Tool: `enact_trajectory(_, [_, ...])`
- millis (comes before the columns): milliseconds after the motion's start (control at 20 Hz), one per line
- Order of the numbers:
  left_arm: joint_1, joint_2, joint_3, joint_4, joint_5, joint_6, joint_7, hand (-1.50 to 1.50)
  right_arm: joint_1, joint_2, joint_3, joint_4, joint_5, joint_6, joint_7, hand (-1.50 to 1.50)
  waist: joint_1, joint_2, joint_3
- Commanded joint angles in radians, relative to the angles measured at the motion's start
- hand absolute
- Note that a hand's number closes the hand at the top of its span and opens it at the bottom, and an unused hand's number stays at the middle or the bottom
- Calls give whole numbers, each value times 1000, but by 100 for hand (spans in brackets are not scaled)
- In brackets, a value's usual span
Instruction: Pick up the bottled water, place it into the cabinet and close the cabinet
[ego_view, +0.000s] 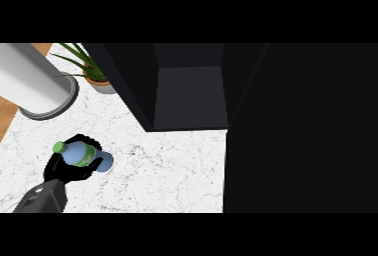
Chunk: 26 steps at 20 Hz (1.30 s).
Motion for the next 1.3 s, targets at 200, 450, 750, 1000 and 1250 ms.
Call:
enact_trajectory(200, [52,-30,35,-22,42,9,-151,150,89,-13,-49,-195,-104,-31,50,-150,17,-4,1])
enact_trajectory(450, [71,-86,45,-76,59,131,-207,150,114,-20,-96,-172,-145,-6,21,-150,19,-7,3])
enact_trajectory(750, [70,-154,-20,-226,45,217,-124,150,166,11,-91,-185,-130,11,4,-150,22,-15,5])
enact_trajectory(1000, [76,-212,-85,-364,33,246,-56,150,114,-8,-78,-185,-132,-37,21,-150,37,-11,5])
enact_trajectory(1250, [85,-282,-149,-542,54,303,121,150,142,-29,-104,-178,-160,-14,8,-150,39,-16,6])
